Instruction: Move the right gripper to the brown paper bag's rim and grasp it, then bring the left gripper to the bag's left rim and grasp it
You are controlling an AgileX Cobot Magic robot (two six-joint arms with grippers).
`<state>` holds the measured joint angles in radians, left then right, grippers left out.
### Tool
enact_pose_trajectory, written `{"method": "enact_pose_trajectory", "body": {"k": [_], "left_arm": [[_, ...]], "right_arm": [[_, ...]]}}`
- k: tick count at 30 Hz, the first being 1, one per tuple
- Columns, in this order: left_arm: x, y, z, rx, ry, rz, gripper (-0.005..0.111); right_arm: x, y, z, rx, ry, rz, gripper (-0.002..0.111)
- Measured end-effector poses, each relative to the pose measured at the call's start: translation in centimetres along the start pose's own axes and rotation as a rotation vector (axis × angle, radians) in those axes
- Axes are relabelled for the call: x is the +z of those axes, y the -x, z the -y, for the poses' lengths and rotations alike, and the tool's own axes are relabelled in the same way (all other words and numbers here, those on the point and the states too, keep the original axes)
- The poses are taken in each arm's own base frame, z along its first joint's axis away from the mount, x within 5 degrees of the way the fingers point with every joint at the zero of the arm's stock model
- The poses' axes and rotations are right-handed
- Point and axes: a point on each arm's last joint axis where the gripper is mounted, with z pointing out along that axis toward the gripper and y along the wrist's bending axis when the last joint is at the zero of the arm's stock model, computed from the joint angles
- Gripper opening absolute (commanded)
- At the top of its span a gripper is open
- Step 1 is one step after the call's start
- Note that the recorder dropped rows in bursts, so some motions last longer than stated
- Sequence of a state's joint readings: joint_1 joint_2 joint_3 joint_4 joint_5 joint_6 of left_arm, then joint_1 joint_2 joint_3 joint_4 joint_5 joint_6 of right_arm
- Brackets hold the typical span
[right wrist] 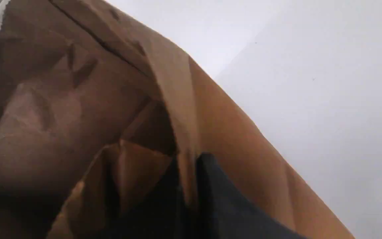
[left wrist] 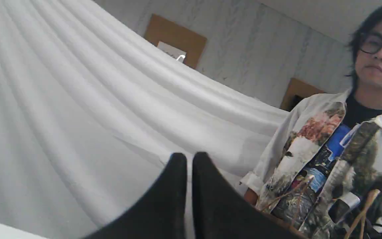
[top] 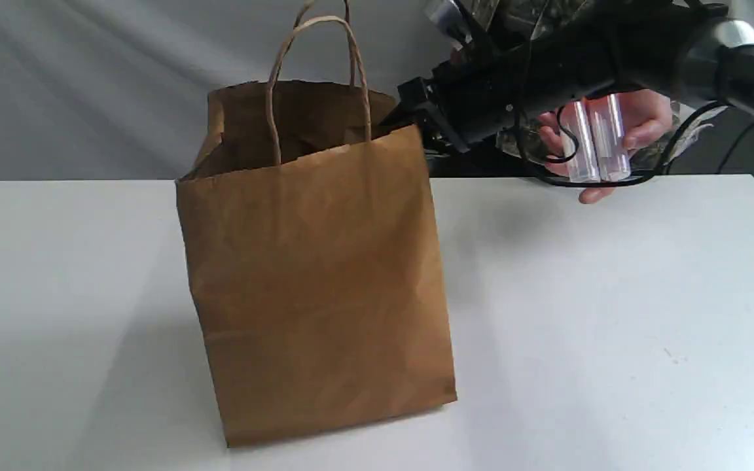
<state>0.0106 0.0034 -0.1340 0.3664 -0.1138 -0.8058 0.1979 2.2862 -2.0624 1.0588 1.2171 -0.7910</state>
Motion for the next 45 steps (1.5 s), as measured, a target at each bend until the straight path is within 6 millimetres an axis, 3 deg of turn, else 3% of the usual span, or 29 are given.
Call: {"method": "enact_pose_trajectory", "body": {"k": [7, 10, 13, 18, 20, 27, 36, 40, 45], "left_arm": [[1.8, 2.0, 1.1, 0.055, -0.009, -0.093, 0.0], [3.5, 2.3, 2.1, 0.057, -0.095, -0.187, 0.005], [5.3, 1.2, 3.2, 0.046, -0.184, -0.326, 0.02], [7.7, -1.3, 6.4, 0.075, -0.365, -0.544, 0.059], [8.4, -1.7, 7.4, 0.096, -0.402, -0.581, 0.065], [12.0, -1.6, 9.5, 0.223, -0.39, -0.626, 0.066], [15.3, -1.9, 12.2, 0.222, -0.452, -0.609, 0.066], [15.1, -2.2, 14.1, 0.216, -0.535, -0.618, 0.066], [13.3, -2.8, 15.9, 0.255, -0.629, -0.675, 0.066]], "right_arm": [[-0.8, 0.3, -0.7, -0.009, -0.036, -0.015, 0.0], [-0.8, 0.1, -0.5, -0.008, -0.059, -0.036, 0.0], [-0.7, 0.1, -0.5, -0.006, -0.065, -0.043, 0.0], [0.1, 0.1, -1.3, -0.04, -0.076, -0.077, 0.0], [0.6, 0.0, -1.8, -0.063, -0.071, -0.089, 0.0], [2.7, -2.0, -2.2, -0.043, -0.038, -0.161, 0.0], [3.3, -3.2, -1.7, 0.001, -0.014, -0.177, 0.0], [3.1, -3.1, -2.0, -0.001, -0.012, -0.17, 0.0], [2.7, -2.9, -2.4, -0.019, -0.021, -0.17, 0.0]]}}
